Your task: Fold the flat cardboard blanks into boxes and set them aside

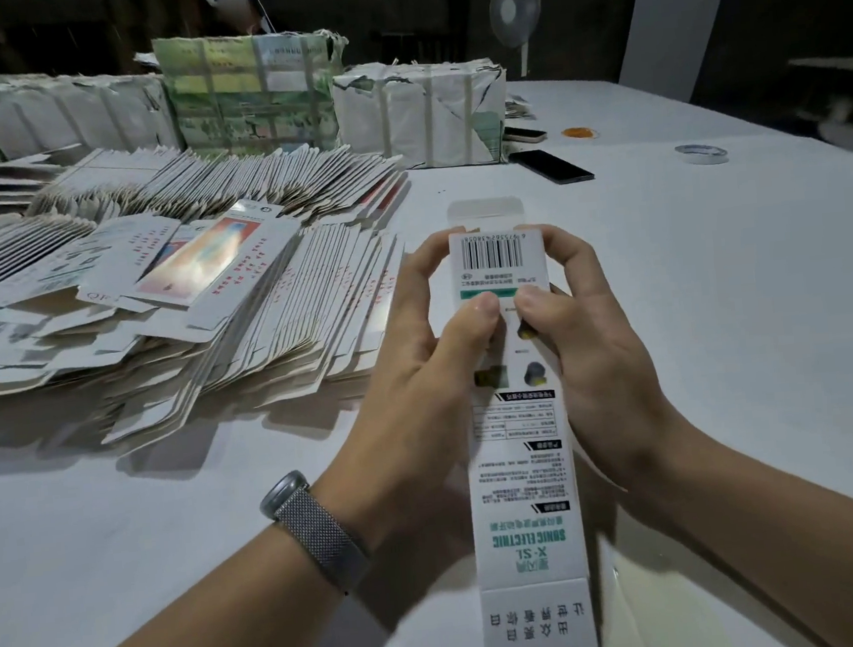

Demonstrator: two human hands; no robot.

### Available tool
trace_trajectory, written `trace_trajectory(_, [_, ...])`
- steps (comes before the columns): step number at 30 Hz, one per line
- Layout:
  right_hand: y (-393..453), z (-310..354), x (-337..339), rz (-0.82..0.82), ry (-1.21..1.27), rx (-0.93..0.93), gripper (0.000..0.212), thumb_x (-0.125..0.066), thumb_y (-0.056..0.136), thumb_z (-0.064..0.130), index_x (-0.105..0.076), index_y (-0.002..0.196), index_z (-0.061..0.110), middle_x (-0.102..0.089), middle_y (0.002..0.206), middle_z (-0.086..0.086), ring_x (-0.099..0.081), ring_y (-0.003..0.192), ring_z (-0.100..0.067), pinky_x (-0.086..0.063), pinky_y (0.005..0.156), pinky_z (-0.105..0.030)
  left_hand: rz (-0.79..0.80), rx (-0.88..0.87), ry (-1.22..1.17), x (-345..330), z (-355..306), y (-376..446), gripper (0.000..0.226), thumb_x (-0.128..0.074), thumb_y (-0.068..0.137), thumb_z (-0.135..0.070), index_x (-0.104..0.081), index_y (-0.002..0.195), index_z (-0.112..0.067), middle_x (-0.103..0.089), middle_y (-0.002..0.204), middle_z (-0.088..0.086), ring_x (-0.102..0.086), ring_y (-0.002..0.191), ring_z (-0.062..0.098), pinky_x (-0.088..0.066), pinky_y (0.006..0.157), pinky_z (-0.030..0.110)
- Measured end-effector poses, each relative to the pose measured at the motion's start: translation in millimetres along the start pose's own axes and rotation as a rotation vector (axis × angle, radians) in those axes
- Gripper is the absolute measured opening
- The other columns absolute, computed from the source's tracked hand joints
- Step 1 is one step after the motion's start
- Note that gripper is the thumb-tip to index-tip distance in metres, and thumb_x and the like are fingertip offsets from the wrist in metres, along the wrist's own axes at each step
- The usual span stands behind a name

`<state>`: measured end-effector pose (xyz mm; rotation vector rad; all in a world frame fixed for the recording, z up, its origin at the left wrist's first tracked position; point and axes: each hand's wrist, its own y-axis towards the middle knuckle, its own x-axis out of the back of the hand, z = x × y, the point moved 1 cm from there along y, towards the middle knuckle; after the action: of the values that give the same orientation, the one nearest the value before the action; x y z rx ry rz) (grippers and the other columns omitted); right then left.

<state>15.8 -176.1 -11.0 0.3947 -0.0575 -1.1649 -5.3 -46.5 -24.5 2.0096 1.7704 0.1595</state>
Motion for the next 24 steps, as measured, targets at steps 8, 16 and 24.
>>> trace_trajectory(8, [-4, 0, -2, 0.037, 0.055, -0.007, 0.030, -0.049, 0.090, 0.019, -0.048, 0.120, 0.026, -0.065, 0.107, -0.013, -0.070, 0.082, -0.024, -0.060, 0.067, -0.033, -0.039, -0.012, 0.020, -5, -5, -1, 0.015, -0.051, 0.099, -0.038, -0.045, 0.111, -0.030, -0.074, 0.086, -0.008, -0.070, 0.070, 0.007, -0.056, 0.059, 0.022])
trace_trajectory(16, [-7, 2, -6, 0.026, 0.042, 0.033, 0.027, -0.048, 0.095, 0.025, -0.049, 0.122, 0.023, -0.071, 0.096, -0.001, -0.072, 0.079, -0.017, -0.057, 0.064, -0.026, -0.121, -0.103, 0.057, -10, -12, -2, 0.021, -0.041, 0.099, -0.042, -0.048, 0.107, -0.024, -0.067, 0.075, -0.009, -0.065, 0.064, 0.005, -0.053, 0.055, 0.018])
trace_trajectory(24, [-12, 2, -8, -0.030, 0.018, 0.055, 0.025, -0.048, 0.093, 0.025, -0.056, 0.116, 0.029, -0.071, 0.095, -0.004, -0.072, 0.076, -0.019, -0.057, 0.060, -0.026, -0.139, -0.030, 0.020, -8, -13, -1, 0.010, -0.052, 0.098, -0.036, -0.053, 0.105, -0.030, -0.071, 0.073, 0.001, -0.068, 0.059, 0.011, -0.054, 0.051, 0.023])
